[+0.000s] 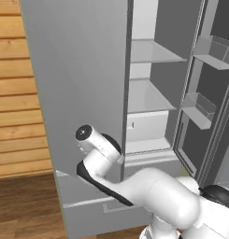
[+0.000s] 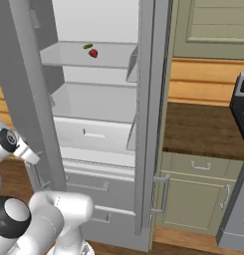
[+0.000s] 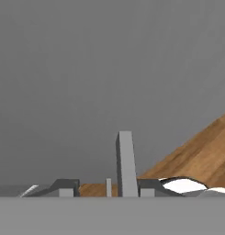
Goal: Take the strawberry from the fridge and place it on top of the pancake, located on the dining counter.
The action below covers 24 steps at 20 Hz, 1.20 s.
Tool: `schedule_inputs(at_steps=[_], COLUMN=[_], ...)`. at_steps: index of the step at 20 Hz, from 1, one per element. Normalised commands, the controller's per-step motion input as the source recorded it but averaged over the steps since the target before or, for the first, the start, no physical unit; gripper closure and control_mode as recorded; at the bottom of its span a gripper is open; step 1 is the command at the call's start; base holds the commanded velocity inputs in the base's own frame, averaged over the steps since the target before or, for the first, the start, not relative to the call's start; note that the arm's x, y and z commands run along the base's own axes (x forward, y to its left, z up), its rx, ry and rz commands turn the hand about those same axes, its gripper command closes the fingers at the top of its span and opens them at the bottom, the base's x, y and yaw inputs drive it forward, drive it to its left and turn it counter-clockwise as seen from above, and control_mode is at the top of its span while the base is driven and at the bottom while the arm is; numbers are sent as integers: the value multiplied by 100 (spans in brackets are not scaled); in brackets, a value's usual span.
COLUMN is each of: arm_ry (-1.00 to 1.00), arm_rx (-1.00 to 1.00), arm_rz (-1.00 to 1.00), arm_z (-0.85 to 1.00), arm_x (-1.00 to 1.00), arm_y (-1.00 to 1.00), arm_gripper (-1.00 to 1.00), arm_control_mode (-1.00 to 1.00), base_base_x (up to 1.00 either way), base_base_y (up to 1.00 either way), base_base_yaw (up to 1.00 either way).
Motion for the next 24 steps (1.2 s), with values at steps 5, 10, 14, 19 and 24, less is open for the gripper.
schedule_inputs(at_steps=[5, 10, 14, 19, 24], arm_ry=[-1, -2, 0, -9, -16], arm_rx=[0, -1, 18, 17, 29], arm_rz=[-1, 0, 0, 0, 9], arm_z=[7, 44, 100, 89, 84], arm_x=[-46, -37, -51, -91, -86], arm_y=[36, 27, -10, -3, -46], arm_gripper=[-100, -100, -100, -100, -100], arm_control_mode=[-100, -100, -100, -100, -100], base_base_x=[0, 0, 0, 0, 0], base_base_y=[0, 0, 0, 0, 0], base_base_yaw=[0, 0, 0, 0, 0])
